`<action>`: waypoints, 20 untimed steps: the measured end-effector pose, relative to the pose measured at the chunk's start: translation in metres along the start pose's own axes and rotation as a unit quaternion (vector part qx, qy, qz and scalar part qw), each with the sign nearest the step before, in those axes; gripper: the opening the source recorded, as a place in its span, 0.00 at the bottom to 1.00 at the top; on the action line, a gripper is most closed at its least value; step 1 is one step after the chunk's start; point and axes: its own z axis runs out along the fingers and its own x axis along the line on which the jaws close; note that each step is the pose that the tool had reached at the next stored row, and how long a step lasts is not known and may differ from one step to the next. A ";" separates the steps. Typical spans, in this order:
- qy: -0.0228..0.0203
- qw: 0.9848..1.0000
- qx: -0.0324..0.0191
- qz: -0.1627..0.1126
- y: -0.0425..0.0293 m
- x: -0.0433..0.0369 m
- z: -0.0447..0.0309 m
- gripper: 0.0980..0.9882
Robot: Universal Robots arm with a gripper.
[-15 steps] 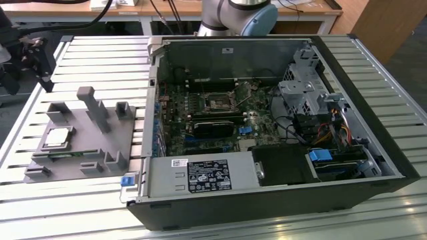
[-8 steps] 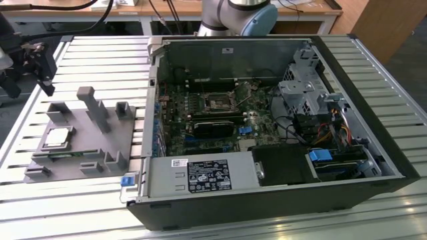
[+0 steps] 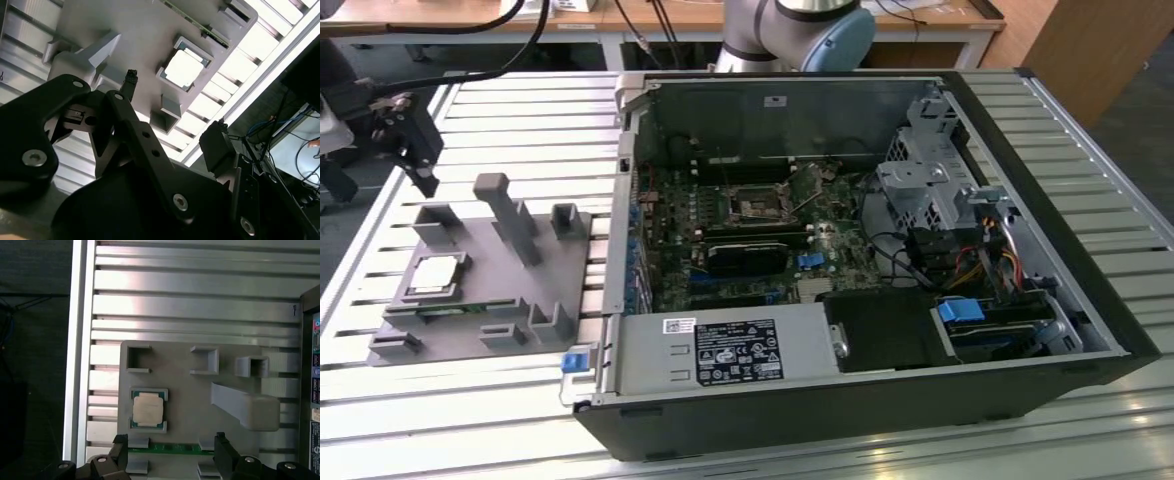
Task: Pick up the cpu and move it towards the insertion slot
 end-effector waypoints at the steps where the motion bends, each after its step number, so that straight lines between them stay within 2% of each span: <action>1: 0.000 1.000 0.000 0.000 0.0000 0.0001 0.0011 0.76; 8: 0.000 1.000 0.000 0.000 -0.0002 0.0019 0.0073 0.76; 20: 0.000 1.000 0.000 0.000 -0.0003 0.0047 0.0131 0.76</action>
